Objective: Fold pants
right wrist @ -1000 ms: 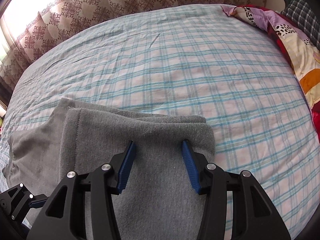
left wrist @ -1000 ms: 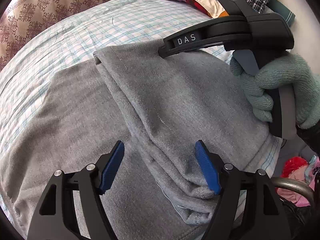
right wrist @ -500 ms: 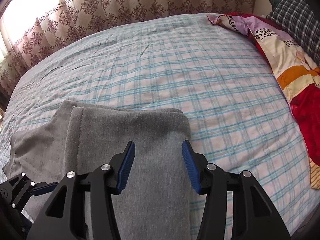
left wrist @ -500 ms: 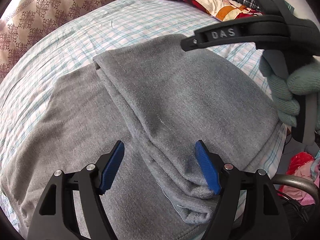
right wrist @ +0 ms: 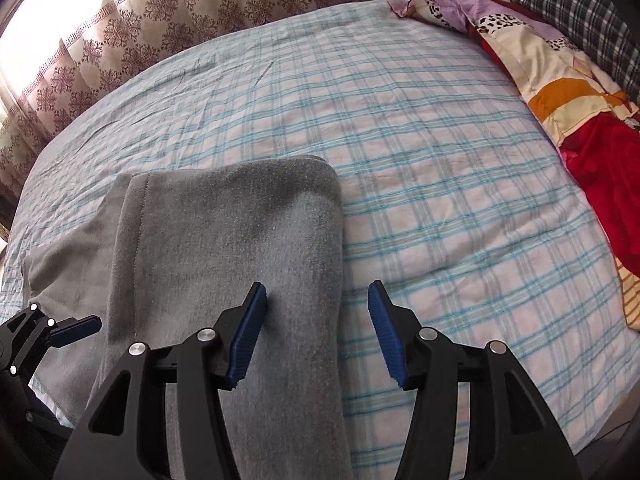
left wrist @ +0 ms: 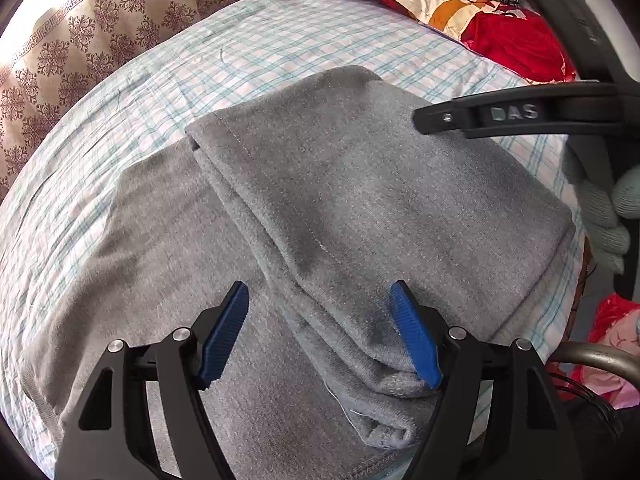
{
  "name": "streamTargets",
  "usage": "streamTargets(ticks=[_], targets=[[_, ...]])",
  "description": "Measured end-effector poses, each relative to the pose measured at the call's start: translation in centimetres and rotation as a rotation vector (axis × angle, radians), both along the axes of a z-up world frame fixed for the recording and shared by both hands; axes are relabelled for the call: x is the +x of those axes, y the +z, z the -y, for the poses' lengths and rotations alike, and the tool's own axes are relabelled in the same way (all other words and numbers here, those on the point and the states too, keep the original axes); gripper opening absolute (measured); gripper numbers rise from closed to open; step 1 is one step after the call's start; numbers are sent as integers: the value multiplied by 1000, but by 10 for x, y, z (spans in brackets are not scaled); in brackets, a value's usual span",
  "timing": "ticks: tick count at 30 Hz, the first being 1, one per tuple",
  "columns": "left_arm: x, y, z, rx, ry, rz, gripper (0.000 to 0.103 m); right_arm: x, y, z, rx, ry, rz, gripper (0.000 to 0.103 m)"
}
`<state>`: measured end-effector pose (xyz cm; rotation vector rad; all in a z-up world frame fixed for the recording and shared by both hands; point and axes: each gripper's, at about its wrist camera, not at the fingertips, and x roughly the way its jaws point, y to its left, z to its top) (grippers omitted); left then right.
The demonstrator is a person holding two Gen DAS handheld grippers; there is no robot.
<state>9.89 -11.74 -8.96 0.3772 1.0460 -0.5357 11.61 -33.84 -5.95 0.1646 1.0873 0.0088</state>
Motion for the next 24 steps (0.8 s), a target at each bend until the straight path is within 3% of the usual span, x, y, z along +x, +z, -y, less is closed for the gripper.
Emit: streamTargets(ticks=[4, 11, 12, 15, 21, 24], targets=[[8, 8, -3, -36, 5, -15, 74, -29, 6, 19, 33, -38, -3, 60], [24, 27, 14, -102, -8, -39, 77, -76, 0, 53, 237, -137, -66, 62], [26, 28, 17, -111, -16, -44, 81, -79, -2, 53, 265, -139, -74, 62], [35, 30, 33, -126, -33, -68, 82, -85, -8, 51, 340, -129, -93, 62], [57, 25, 62, -157, -46, -165, 83, -81, -18, 37, 360, -96, -104, 63], [69, 21, 75, -163, -36, -207, 83, -82, -18, 27, 405, -56, -97, 43]])
